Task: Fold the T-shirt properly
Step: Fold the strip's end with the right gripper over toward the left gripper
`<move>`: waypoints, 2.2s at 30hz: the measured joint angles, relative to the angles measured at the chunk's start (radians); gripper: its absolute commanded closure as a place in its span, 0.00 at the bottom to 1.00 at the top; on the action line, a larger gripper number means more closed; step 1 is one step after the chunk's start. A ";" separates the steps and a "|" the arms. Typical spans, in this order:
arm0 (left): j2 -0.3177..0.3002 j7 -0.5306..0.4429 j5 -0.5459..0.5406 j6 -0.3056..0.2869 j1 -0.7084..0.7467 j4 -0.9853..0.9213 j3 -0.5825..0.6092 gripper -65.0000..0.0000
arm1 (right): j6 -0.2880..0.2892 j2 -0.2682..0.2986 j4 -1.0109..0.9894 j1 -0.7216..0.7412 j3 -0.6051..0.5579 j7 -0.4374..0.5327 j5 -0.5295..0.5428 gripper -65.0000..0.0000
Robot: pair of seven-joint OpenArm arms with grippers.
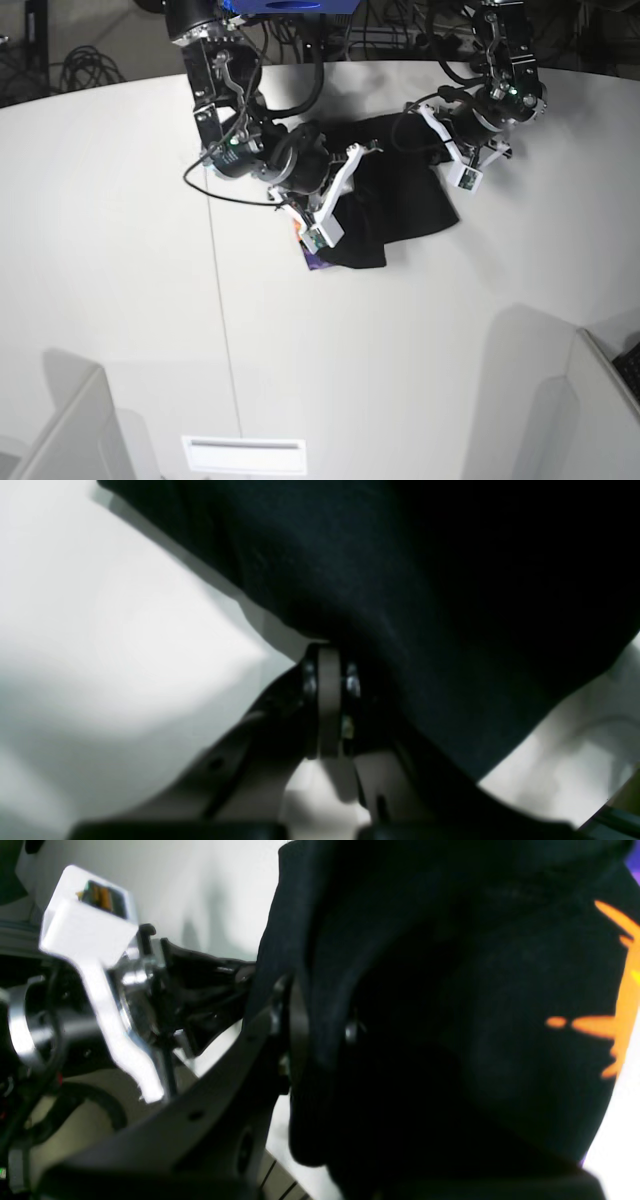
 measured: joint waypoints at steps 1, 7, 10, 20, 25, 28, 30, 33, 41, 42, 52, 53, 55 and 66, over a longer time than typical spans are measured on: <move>0.000 0.000 0.000 0.000 0.000 0.000 0.000 1.00 | 0.000 -0.001 -0.015 0.006 0.000 0.003 0.000 1.00; -0.002 0.000 0.000 0.000 0.000 0.000 0.000 1.00 | 0.000 -0.002 -0.087 0.008 -0.001 0.063 0.000 1.00; -0.002 0.000 0.000 0.000 0.000 0.000 0.000 1.00 | -0.001 0.005 -0.103 0.007 -0.029 0.066 -0.005 1.00; -0.014 0.001 -0.001 0.000 0.000 0.000 -0.002 1.00 | 0.000 0.004 -0.149 0.038 -0.077 0.071 0.000 1.00; -0.015 0.000 0.000 0.000 0.002 0.000 -0.003 1.00 | -0.003 0.006 -0.154 0.036 -0.151 0.064 0.001 1.00; -0.016 0.000 -0.001 0.000 0.002 0.000 -0.002 1.00 | -0.003 0.004 -0.154 0.052 -0.166 0.061 0.000 1.00; -0.016 0.000 -0.001 0.000 0.002 0.000 -0.002 1.00 | -0.003 0.005 -0.154 0.055 -0.166 0.066 0.000 1.00; -0.016 0.000 -0.001 0.000 0.002 0.000 -0.002 1.00 | -0.003 0.006 -0.154 0.053 -0.164 0.063 0.000 1.00; -0.016 -0.005 -0.005 0.000 0.021 0.008 -0.002 1.00 | -0.003 0.006 -0.160 0.059 -0.164 0.065 -0.001 1.00; -0.016 -0.004 -0.005 0.000 0.022 0.008 -0.002 1.00 | -0.003 0.006 -0.160 0.061 -0.164 0.065 0.000 1.00; -0.013 0.013 -0.002 -0.006 0.067 0.051 -0.069 1.00 | -0.068 0.004 -0.160 0.072 -0.164 0.068 -0.001 1.00; -0.014 0.019 0.004 0.000 0.080 0.068 -0.085 1.00 | -0.068 0.004 -0.160 0.072 -0.164 0.071 -0.001 1.00; -0.020 0.042 0.005 0.000 0.105 0.110 -0.118 1.00 | -0.068 0.004 -0.160 0.071 -0.164 0.070 0.000 1.00; -0.012 0.129 0.003 -0.063 0.155 0.163 -0.292 1.00 | -0.071 0.001 -0.160 0.071 -0.164 0.070 -0.002 0.70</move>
